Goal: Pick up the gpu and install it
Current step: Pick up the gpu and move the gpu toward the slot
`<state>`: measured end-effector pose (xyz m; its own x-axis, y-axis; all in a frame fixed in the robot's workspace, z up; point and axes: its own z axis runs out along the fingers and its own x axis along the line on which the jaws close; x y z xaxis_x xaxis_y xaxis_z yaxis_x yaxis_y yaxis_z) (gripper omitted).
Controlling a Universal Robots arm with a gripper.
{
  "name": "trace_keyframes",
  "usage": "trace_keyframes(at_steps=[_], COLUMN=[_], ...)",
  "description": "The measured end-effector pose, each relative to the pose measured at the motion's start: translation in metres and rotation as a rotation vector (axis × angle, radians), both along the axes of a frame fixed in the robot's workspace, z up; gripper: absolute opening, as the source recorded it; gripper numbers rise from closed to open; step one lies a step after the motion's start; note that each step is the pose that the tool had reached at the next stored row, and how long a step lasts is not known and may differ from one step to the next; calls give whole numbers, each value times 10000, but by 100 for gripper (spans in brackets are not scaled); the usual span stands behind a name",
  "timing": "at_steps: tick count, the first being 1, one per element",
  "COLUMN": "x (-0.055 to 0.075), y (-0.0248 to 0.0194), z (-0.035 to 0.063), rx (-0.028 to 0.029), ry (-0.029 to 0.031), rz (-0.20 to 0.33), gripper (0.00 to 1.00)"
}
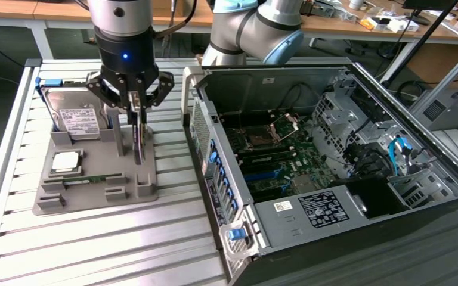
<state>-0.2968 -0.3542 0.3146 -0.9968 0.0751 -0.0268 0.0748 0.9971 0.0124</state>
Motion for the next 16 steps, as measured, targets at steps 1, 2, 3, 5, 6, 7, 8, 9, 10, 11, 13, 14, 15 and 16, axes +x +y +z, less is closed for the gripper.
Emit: trace_keyframes(at_steps=[1,2,3,5,6,7,8,9,10,11,13,14,15,16], x=[0,0,0,0,0,0,0,0,0,0,0,0,0,0], y=[0,0,0,0,0,0,0,0,0,0,0,0,0,0], z=[3,6,10,19,23,29,34,39,51,57,77,83,91,99], rx=[1,0,1,0,0,0,0,1,0,1,1,1,1,1], ry=[0,0,-1,0,1,1,-1,-1,-1,-1,-1,0,-1,-1], rz=[0,0,0,0,0,0,0,0,0,0,1,0,0,0], gripper=[27,27,27,27,27,27,27,27,27,27,27,27,27,27])
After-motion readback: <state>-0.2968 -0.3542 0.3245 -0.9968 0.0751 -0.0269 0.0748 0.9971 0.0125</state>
